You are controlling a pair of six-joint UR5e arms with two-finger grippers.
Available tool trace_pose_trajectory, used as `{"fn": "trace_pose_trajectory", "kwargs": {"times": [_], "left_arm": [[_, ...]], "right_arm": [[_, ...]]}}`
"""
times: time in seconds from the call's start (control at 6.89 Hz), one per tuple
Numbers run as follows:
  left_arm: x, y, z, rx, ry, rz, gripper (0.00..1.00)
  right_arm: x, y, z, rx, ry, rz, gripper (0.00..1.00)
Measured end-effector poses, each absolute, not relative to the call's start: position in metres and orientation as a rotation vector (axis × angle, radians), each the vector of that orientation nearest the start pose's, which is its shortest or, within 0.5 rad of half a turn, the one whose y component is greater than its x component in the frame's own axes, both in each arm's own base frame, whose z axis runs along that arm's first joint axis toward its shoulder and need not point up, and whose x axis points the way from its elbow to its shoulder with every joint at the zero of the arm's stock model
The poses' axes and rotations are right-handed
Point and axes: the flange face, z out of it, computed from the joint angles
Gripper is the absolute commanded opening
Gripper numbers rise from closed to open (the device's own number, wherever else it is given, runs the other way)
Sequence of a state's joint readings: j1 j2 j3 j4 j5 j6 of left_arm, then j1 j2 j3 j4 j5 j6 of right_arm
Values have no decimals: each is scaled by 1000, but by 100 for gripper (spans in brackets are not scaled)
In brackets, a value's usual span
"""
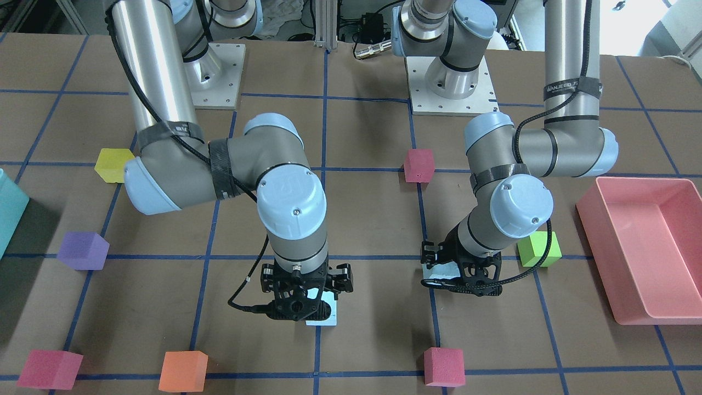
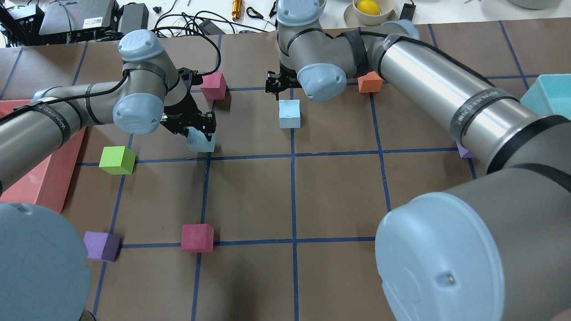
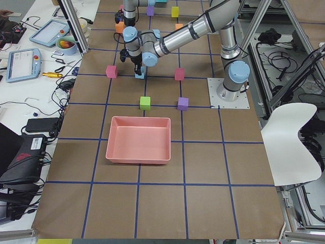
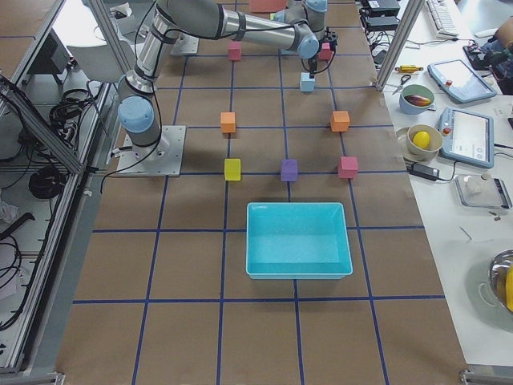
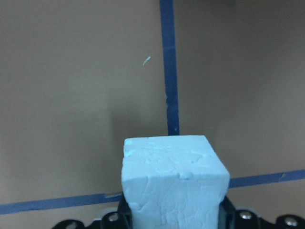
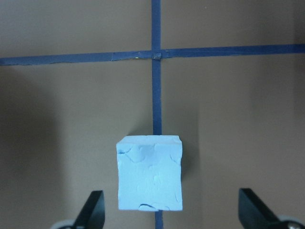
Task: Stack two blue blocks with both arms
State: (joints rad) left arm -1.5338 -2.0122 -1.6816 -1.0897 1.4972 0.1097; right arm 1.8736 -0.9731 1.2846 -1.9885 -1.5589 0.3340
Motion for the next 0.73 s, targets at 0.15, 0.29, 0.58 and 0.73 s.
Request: {"fn": "trace_pose_trajectory", "kwargs": {"times": [0.15,0.29,0.58,0.73], "left_arm": [[-135,-625,256,110,3218,79,34],[-166,-634,278,96,3218,64,34],[-231,-638,305,68,3218,57,34],[-266,-632,303,69,3215,59,34]], "right_arm": [[323,-633,360,58,3099,-120,100],[288,-616,410,55,3106,-76,100],[197,-577,486,-30,3125,19,99],[167,-547,506,-41,3126,80,100]]}}
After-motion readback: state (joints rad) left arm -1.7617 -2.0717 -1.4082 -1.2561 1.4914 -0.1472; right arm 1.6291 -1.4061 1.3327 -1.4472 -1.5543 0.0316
